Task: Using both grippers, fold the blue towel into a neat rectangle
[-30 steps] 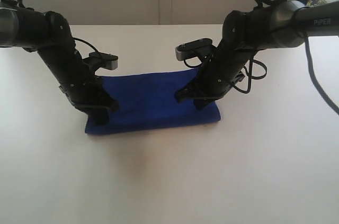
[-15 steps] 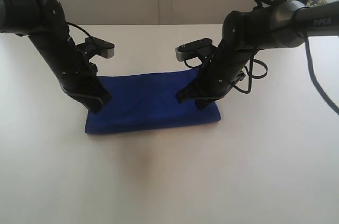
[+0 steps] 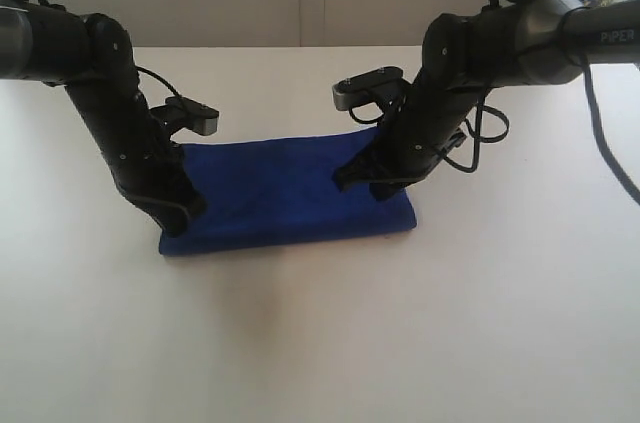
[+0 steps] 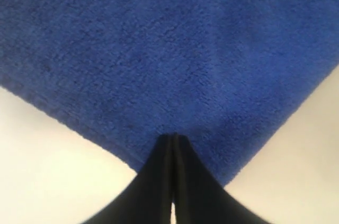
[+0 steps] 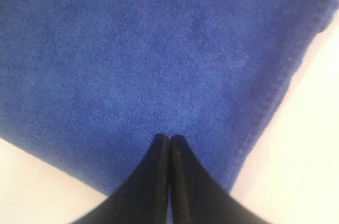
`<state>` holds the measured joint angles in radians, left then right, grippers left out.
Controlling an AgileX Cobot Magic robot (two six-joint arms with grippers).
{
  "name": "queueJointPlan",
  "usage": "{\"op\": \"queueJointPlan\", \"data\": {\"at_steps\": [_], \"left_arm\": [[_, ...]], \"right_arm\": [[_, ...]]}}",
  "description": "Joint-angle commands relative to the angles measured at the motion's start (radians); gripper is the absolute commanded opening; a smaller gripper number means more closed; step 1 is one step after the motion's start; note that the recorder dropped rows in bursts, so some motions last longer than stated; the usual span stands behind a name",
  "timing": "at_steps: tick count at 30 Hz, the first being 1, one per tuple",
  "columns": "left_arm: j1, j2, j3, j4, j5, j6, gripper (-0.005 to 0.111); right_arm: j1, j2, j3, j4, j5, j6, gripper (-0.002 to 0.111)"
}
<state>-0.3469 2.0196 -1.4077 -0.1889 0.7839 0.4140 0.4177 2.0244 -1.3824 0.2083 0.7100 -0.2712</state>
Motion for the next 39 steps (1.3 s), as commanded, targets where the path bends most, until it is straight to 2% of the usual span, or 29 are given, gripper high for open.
{"op": "queueJointPlan", "data": {"at_steps": [1, 9, 16, 23, 39], "left_arm": [[-0.003, -0.003, -0.001, 0.002, 0.022, 0.007, 0.0], [-0.003, -0.003, -0.001, 0.002, 0.02, 0.007, 0.0], [-0.003, -0.003, -0.001, 0.045, 0.014, 0.014, 0.0], [-0.003, -0.003, -0.001, 0.061, -0.054, 0.031, 0.0], [-0.003, -0.044, -0.001, 0.014, -0.032, 0.027, 0.0]], "right_arm": [[-0.01, -0.037, -0.004, -0.098, 0.005, 0.073, 0.0], [-0.01, 0.033, -0.001, -0.131, -0.044, 0.096, 0.0], [-0.01, 0.072, -0.001, -0.131, 0.056, 0.144, 0.0], [-0.01, 0.072, -0.001, -0.131, 0.136, 0.19, 0.0], [-0.01, -0.014, -0.003, -0.131, -0.009, 0.206, 0.0]]}}
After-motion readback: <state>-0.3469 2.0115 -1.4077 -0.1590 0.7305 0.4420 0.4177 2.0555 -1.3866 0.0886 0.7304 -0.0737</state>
